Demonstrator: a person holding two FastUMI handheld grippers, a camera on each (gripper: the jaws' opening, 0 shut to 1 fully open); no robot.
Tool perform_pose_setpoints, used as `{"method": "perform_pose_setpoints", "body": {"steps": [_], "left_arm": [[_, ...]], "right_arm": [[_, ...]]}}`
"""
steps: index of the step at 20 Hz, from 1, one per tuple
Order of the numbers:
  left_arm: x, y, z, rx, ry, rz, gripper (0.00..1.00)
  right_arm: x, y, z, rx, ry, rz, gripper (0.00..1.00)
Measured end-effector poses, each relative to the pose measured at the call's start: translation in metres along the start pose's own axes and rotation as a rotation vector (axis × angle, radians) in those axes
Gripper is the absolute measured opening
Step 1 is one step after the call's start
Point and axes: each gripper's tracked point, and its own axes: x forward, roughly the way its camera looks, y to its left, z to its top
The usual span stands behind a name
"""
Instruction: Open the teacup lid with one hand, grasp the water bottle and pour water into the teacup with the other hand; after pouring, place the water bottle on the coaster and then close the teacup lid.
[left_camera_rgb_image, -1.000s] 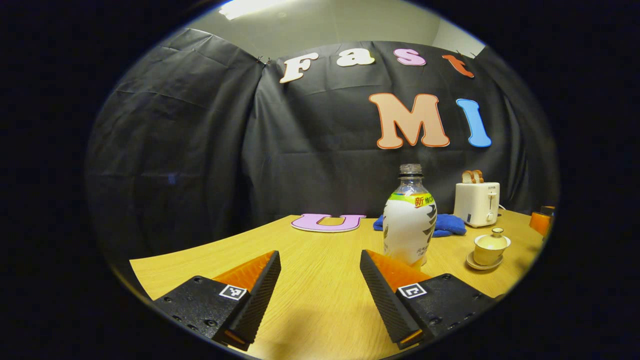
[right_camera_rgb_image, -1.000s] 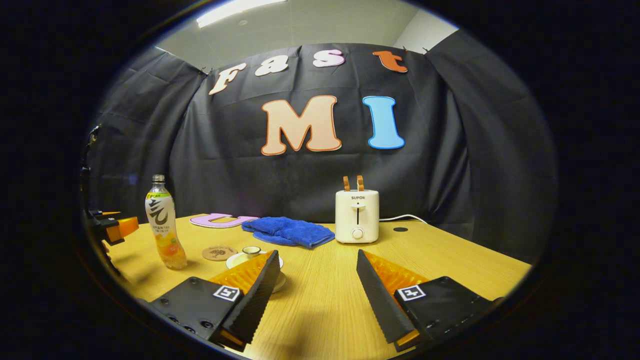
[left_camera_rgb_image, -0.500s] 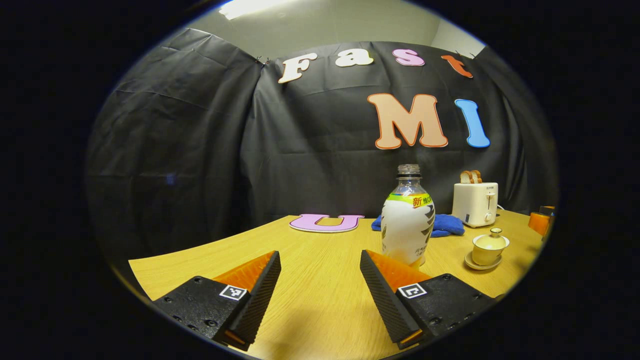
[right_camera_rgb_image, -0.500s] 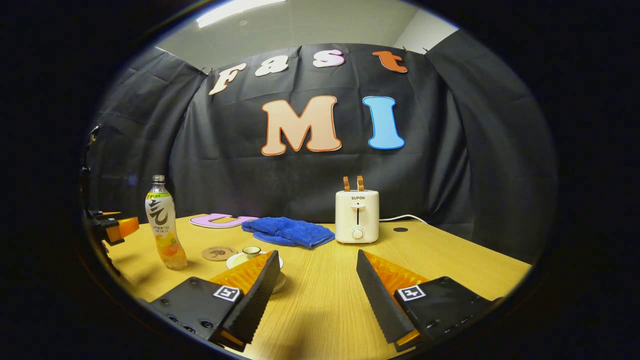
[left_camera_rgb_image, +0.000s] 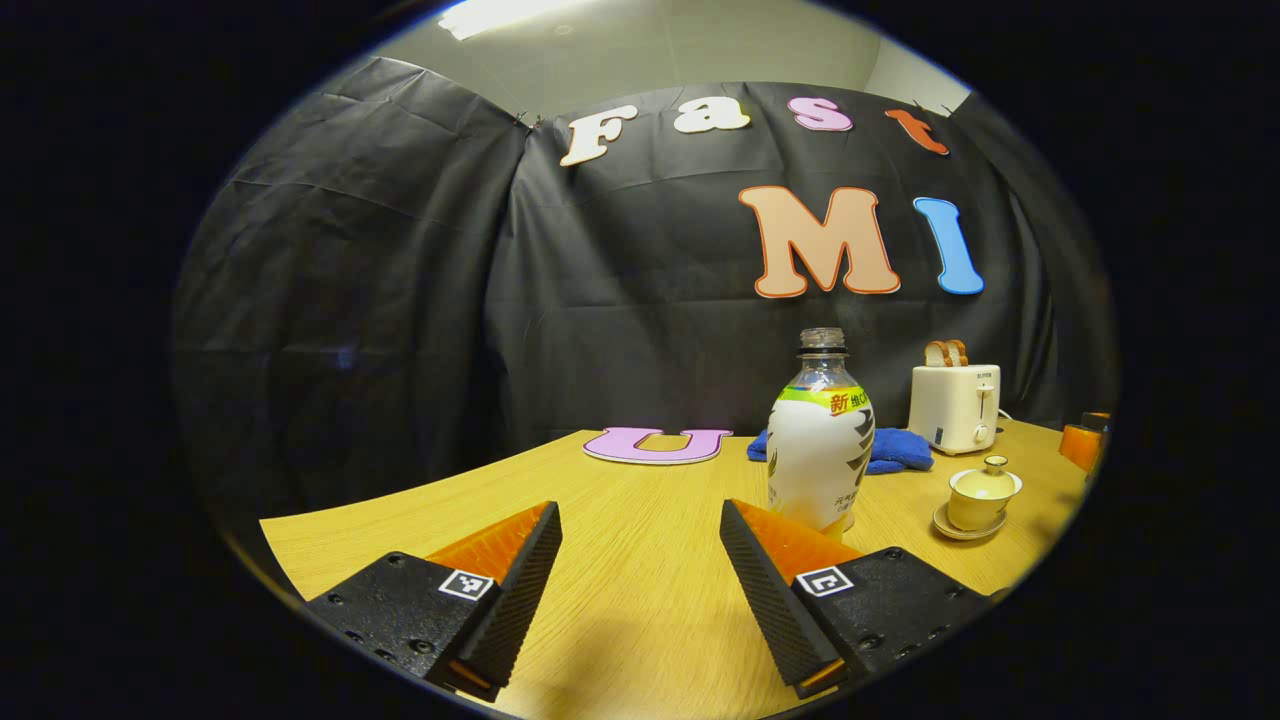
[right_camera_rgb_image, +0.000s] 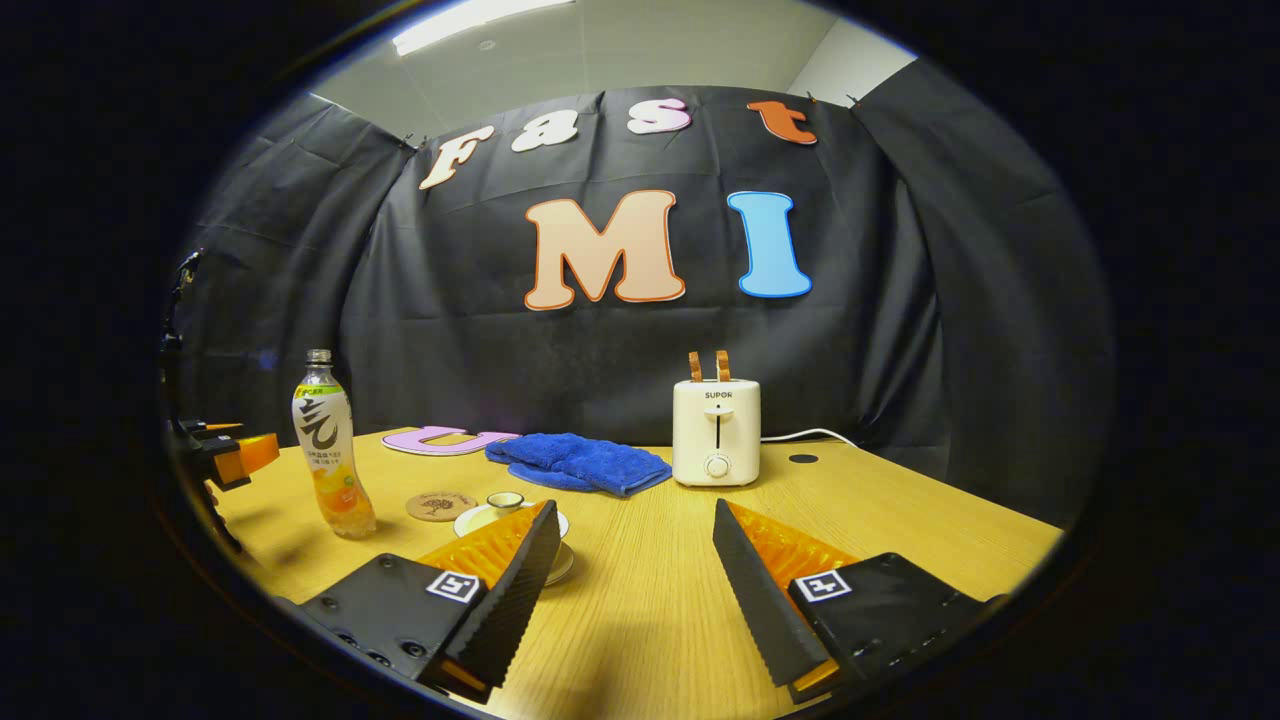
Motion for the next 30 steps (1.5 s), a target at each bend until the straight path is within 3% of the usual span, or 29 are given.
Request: {"method": "perform_pose_setpoints", "body": {"steps": [7, 22, 30], "left_arm": [[0.0, 0.0, 0.001, -0.003, -0.001, -0.002, 0.94], [0.0, 0.0, 0.0, -0.002, -0.001, 0.0, 0.93], [-0.001, -0.001, 0.0, -0.002, 0.0, -0.006, 0.94]], "right_arm": [[0.001, 0.005, 0.0, 0.002, 0.002, 0.028, 0.96], [0.025, 0.065, -0.007, 0.011, 0.032, 0.293, 0.97], [0.057, 0.094, -0.015, 0.003, 0.076, 0.312, 0.95]]}}
